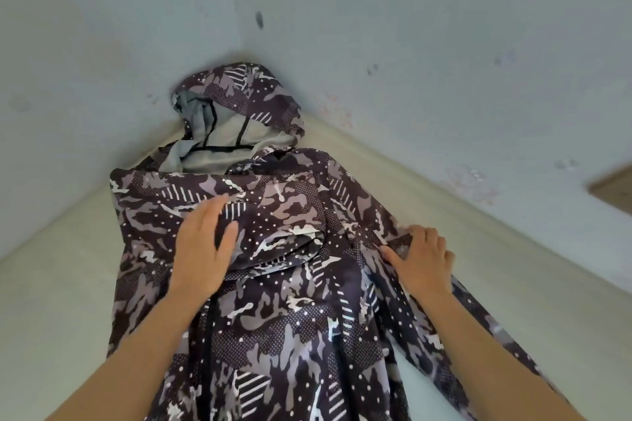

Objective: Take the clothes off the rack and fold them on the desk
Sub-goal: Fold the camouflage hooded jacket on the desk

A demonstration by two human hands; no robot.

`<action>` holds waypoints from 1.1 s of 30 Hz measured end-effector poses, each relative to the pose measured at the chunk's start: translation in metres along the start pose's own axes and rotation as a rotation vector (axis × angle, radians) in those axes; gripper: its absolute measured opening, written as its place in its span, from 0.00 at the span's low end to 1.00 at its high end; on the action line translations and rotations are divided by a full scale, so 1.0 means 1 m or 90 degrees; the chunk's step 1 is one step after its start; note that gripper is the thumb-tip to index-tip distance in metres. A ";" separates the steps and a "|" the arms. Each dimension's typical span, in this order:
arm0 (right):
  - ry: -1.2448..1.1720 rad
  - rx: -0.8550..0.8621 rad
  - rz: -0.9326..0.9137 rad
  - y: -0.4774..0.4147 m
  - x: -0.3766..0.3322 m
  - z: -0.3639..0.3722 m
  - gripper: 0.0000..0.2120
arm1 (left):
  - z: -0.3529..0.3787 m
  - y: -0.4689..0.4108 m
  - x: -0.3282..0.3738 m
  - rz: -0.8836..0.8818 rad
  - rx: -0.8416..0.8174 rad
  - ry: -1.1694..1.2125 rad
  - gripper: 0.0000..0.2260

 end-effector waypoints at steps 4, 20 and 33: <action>-0.017 -0.046 0.022 0.001 0.017 -0.015 0.20 | 0.055 -0.001 0.031 0.139 -0.245 -0.153 0.31; -0.476 0.131 0.131 0.029 0.009 -0.029 0.13 | 0.101 0.013 0.039 0.130 -0.353 -0.297 0.32; -1.034 0.104 0.810 0.123 0.148 -0.032 0.15 | 0.083 0.014 0.017 0.191 -0.347 -0.249 0.27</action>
Point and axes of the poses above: each hand's wrist, its own y-axis away from the middle knuckle, its own z-axis out of the palm, x = y × z, the point moved 1 cm from there along -y, towards the middle knuckle, and after that the axes turned 1 degree about -x, right-handed, at the moved point
